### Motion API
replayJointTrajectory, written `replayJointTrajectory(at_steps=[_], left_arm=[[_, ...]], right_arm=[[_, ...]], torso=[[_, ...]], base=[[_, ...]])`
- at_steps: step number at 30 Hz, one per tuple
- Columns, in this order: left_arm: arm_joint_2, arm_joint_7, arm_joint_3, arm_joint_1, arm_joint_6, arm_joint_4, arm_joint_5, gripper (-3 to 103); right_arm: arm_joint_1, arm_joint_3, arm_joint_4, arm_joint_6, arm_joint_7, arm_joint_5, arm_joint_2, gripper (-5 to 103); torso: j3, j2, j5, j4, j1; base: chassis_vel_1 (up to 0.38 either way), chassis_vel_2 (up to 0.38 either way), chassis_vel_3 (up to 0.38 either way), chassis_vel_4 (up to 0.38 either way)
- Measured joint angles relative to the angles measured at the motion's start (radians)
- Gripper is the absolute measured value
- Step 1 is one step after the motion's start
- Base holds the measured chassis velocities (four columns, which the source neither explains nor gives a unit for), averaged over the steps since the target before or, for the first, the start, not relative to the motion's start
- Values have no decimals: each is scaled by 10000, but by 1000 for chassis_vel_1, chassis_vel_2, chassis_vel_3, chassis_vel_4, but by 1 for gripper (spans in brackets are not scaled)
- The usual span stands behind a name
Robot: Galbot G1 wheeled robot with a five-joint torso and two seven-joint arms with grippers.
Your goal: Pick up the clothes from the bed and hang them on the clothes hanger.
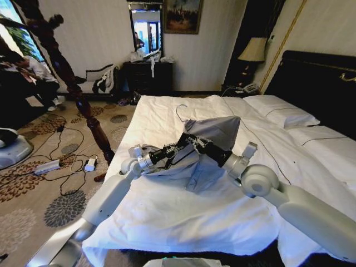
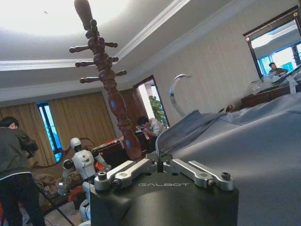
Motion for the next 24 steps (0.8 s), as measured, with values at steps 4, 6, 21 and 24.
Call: replayJointTrajectory(at_steps=[4, 6, 21, 24], left_arm=[[-39, -1, 81, -150, 0, 92, 1, 15], [-39, 0, 156, -329, 0, 190, -1, 15], [188, 60, -17, -498, -27, 384, -119, 15], [401, 4, -20, -536, -140, 405, -300, 15]], right_arm=[[-47, 27, 110, -169, 273, 353, 111, 9], [-145, 114, 219, -306, 441, 517, 162, 15], [-401, 800, 440, 77, -1667, 372, -450, 70], [-297, 1487, 654, 190, -2222, 480, -765, 80]], torso=[[0, 0, 1, -2, 0], [0, 0, 0, -1, 0], [0, 0, 1, -1, 0], [0, 0, 0, 0, 0]], base=[[0, 0, 0, 0], [0, 0, 0, 0], [0, 0, 0, 0], [0, 0, 0, 0]])
